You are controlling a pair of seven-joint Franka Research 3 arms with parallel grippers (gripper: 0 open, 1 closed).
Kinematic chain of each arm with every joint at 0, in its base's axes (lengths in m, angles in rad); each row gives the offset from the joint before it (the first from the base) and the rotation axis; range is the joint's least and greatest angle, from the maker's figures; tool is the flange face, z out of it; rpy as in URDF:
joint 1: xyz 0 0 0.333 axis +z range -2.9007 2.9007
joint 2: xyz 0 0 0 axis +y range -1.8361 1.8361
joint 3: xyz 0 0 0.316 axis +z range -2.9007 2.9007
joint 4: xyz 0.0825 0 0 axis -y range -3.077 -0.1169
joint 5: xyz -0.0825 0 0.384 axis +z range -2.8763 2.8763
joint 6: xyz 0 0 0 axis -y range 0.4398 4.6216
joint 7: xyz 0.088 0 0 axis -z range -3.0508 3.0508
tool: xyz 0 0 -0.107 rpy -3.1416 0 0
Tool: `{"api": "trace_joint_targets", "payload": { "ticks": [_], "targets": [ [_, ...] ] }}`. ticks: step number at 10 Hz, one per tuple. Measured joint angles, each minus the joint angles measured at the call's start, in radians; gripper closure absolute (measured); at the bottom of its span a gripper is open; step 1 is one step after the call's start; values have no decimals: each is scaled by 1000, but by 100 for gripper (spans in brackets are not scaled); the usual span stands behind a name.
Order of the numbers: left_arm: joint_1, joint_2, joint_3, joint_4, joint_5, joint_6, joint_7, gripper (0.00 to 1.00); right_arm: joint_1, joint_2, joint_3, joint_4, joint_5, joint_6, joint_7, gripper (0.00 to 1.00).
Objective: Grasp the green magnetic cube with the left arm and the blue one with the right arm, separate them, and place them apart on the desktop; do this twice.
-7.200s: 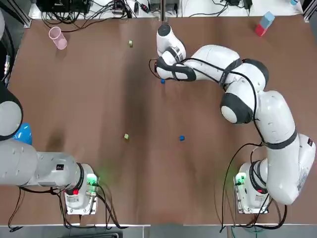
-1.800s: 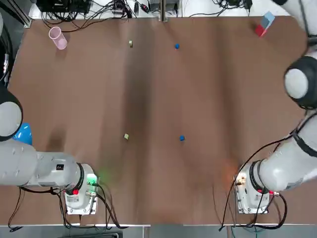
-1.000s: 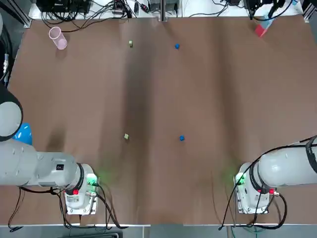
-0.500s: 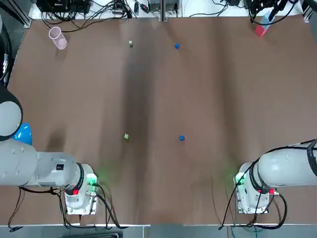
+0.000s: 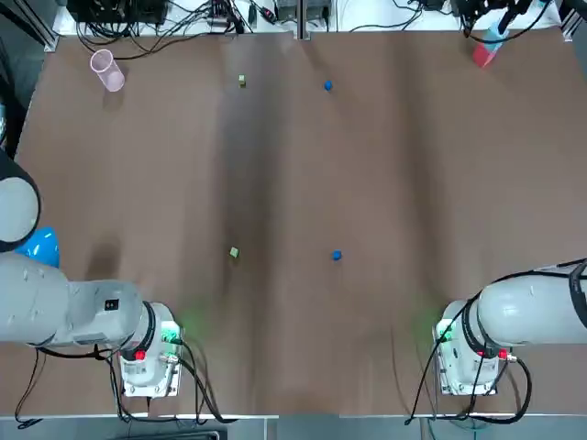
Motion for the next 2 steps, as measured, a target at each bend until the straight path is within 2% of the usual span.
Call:
{"api": "trace_joint_targets", "payload": {
  "ticks": [2],
  "targets": [
    [-1, 0, -5, -1, 0, -1, 0, 0, 6, -9, 4, 7, 0, 1, 0, 0]
  ]
}}
